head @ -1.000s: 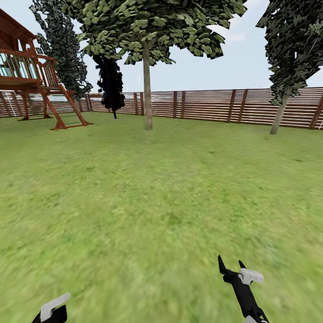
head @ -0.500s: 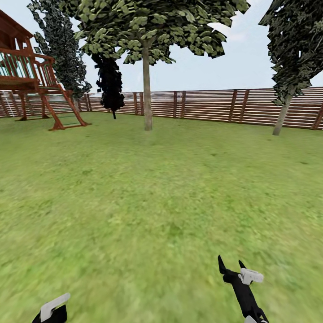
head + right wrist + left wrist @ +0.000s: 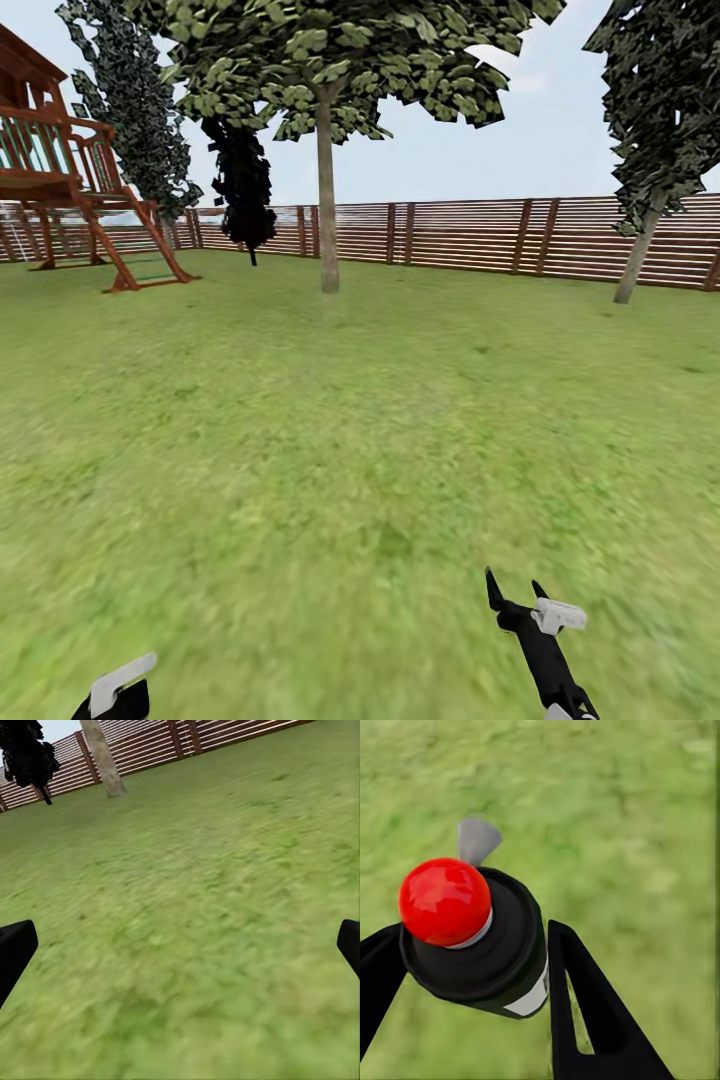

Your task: In the garden, pick up the pesticide atomizer on the floor and spray pesticide onto both trees until each tree trunk is fully covered.

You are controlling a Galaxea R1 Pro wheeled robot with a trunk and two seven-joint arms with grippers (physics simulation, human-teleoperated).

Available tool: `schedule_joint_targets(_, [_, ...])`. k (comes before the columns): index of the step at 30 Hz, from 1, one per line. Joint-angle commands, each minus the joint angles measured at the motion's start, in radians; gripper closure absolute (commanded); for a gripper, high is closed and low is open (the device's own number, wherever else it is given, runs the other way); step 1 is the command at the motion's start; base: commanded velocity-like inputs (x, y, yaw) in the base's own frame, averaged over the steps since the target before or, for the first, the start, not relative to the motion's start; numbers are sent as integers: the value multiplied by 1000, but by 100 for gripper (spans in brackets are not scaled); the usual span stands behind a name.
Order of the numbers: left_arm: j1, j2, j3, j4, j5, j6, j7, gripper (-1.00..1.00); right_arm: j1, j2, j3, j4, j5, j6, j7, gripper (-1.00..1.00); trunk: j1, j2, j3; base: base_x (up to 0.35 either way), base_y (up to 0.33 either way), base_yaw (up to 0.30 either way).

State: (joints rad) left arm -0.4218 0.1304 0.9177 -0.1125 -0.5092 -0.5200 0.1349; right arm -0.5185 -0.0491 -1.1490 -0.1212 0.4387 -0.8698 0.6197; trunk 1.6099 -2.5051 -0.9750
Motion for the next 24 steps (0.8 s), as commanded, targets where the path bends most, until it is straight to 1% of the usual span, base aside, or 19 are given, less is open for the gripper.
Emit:
schedule_joint_targets(1, [0, 0, 0, 0, 0, 0, 0, 100, 0, 0, 0, 0, 0, 0, 0, -100, 0, 0, 0, 331, 0, 0])
schedule_joint_targets(24, [0, 0, 0, 0, 0, 0, 0, 100, 0, 0, 0, 0, 0, 0, 0, -100, 0, 0, 0, 331, 0, 0])
